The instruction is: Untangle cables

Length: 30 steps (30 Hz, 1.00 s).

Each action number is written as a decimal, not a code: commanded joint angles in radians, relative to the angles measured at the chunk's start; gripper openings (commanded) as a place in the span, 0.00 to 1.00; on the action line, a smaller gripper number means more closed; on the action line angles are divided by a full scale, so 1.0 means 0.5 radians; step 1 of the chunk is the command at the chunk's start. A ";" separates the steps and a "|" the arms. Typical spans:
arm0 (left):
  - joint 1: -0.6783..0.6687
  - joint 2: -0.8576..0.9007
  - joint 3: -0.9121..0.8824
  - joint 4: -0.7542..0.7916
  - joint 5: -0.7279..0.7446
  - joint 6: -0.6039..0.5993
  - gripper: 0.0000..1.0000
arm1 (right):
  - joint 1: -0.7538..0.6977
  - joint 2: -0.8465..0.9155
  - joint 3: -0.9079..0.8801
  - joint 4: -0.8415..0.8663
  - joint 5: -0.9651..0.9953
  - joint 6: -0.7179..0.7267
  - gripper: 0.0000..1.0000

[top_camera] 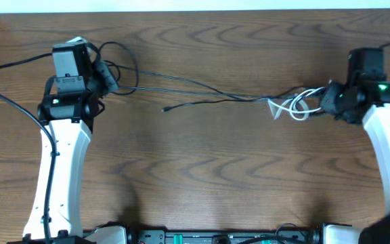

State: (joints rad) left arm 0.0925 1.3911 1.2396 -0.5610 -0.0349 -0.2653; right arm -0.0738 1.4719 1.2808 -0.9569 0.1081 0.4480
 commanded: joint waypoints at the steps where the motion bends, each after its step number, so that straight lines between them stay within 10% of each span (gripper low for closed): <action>1: 0.159 -0.036 0.019 -0.028 -0.337 0.020 0.08 | -0.049 -0.130 0.116 0.014 0.568 -0.181 0.01; 9: 0.280 -0.036 0.019 -0.038 -0.355 -0.034 0.08 | -0.047 -0.403 0.124 0.312 1.067 -0.333 0.01; 19: 0.090 -0.036 0.019 -0.092 0.175 -0.047 0.07 | -0.025 -0.345 0.105 0.238 -1.086 -0.440 0.12; 30: -0.195 -0.021 0.015 -0.242 0.175 -0.031 0.07 | 0.364 0.111 0.103 -0.305 -1.321 -0.489 0.39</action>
State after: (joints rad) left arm 0.0277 1.3911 1.2396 -0.6720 0.0444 -0.2871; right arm 0.0380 1.4654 1.3266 -1.0801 -0.4938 0.2188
